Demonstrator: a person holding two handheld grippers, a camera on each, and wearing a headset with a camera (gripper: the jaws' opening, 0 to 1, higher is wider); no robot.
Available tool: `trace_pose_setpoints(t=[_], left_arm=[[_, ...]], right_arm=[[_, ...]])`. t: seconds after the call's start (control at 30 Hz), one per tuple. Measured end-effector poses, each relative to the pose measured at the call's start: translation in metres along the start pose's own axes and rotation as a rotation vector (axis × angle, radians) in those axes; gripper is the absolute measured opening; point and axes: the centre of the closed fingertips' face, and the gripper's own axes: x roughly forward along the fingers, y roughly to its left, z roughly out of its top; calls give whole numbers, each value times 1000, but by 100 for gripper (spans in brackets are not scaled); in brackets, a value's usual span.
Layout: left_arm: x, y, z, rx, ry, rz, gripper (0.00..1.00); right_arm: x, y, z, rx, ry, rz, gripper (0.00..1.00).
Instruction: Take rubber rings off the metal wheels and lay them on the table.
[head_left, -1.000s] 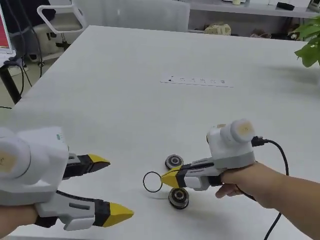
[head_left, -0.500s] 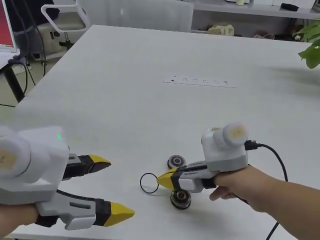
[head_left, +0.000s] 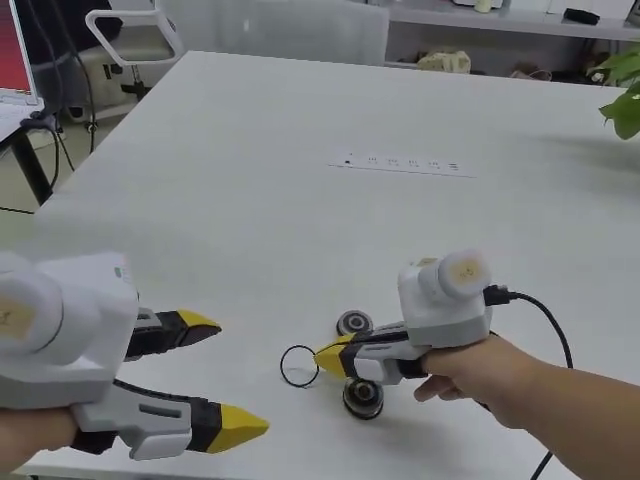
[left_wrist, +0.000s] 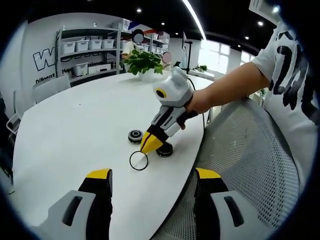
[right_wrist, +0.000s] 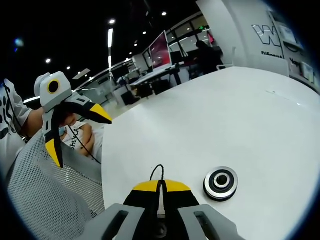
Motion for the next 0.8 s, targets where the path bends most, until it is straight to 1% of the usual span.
trace_pose_setpoints(t=[0.13, 0.33, 0.43, 0.63, 0.8], left_arm=[[1, -1, 0, 4, 4, -4, 64], [3, -3, 1, 6, 11, -10, 64], [4, -3, 2, 9, 11, -13, 64], [6, -5, 6, 9, 12, -25, 64], [7, -5, 8, 15, 16, -30, 64]], right_arm=[[-1, -2, 0, -3, -1, -8, 7], [-4, -1, 0, -14, -2, -7, 8], [-7, -3, 1, -11, -11, -12, 12], [-15, -4, 3, -13, -18, -12, 13], [-23, -6, 5, -9, -30, -16, 17]])
